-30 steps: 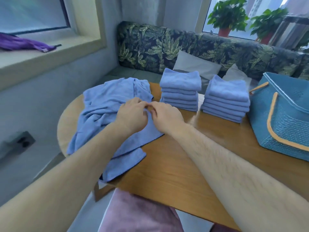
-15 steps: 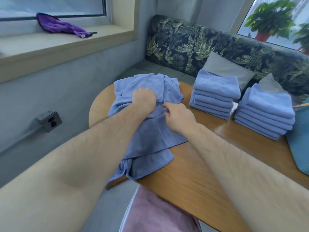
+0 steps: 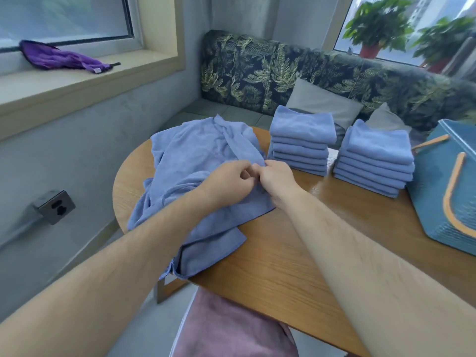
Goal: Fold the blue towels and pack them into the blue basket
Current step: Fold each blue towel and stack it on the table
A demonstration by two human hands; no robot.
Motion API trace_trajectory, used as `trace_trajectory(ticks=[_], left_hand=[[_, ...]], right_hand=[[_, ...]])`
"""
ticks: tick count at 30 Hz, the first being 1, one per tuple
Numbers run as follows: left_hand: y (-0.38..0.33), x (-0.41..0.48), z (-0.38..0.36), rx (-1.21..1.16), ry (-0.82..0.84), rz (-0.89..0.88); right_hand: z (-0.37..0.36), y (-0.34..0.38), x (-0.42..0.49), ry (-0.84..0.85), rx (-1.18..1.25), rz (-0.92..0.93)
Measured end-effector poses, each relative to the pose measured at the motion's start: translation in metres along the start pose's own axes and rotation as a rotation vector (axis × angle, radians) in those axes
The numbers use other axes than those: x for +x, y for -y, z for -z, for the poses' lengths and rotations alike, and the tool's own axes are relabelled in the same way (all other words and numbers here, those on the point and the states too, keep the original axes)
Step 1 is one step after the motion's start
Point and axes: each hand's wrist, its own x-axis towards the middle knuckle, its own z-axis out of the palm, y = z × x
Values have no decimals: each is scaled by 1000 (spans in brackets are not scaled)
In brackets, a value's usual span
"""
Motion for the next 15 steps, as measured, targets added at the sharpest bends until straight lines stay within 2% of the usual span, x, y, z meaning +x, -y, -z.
trace_trajectory(ticks=[3,5,9,13,15], left_hand=[[-2,17,-3,208,-110,-7],[-6,25,-14,370,-16,-31],[-26,25,-56,412,199,-98],[-53,12,-112,430,288,-209],[-65,0,-144,467,261,-273]], right_hand=[[26,-6,-11,-85,-9,30],[42,-14,-21,-90,63,32],[82,-41,-47,-148,92,37],[124,-88,-68,-265,29,-42],[139,-107,-75,-278,-46,-58]])
